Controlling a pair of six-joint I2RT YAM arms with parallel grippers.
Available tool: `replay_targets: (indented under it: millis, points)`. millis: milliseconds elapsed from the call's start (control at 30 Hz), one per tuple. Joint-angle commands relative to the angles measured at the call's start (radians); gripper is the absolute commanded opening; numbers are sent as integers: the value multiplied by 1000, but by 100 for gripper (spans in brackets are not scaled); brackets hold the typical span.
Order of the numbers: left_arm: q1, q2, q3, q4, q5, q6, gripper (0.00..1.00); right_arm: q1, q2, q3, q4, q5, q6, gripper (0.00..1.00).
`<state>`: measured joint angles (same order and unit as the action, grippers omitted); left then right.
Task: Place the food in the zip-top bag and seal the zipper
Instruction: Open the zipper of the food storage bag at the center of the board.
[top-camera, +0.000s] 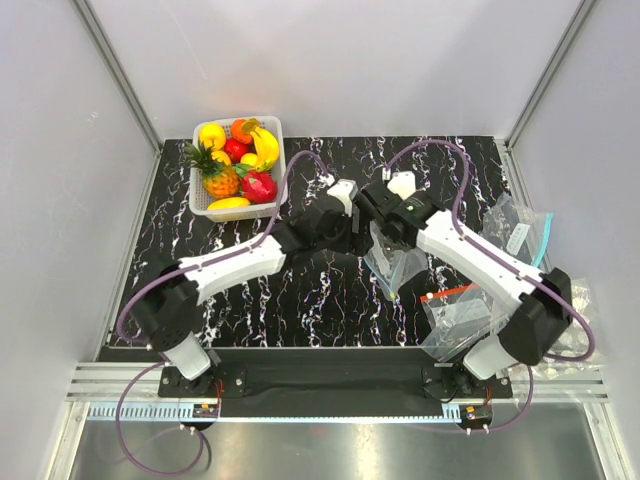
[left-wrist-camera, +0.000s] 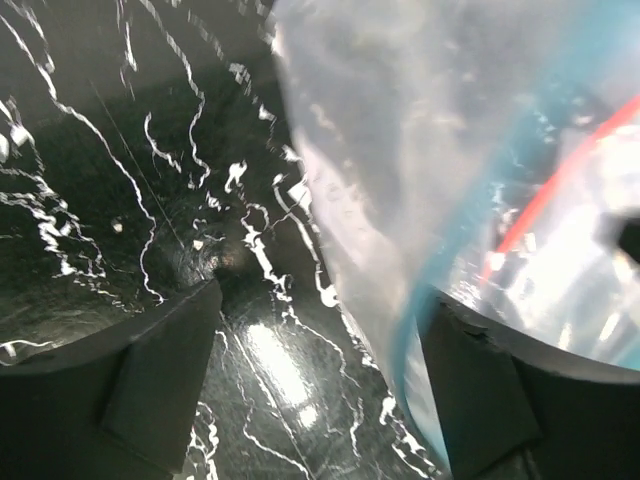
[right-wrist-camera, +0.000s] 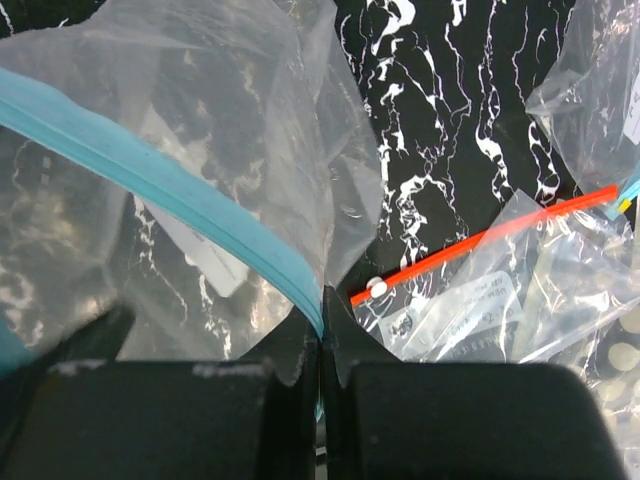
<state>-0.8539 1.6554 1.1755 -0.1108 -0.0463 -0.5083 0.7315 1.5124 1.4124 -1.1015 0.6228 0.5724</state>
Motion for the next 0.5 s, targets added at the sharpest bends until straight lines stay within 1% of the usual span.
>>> replay_targets:
  millis: [0,133,300,400,433,467]
  points:
    - [4,-115,-13,20,28,24,86,5,80,68,23,61,-25,0]
    - [9,-183,-45,-10,29,31,88,5,133,100,25,84,-25,0]
    - [41,-288,-114,-40,22,19,90,5,124,66,77,123,-3,0]
    - [87,-365,-183,-41,13,5,91,5,115,45,104,130,7,0]
    - [120,-384,-197,-44,10,1,91,5,106,40,114,124,12,0]
    - [140,-416,-223,-46,13,-10,89,5,103,34,130,118,11,0]
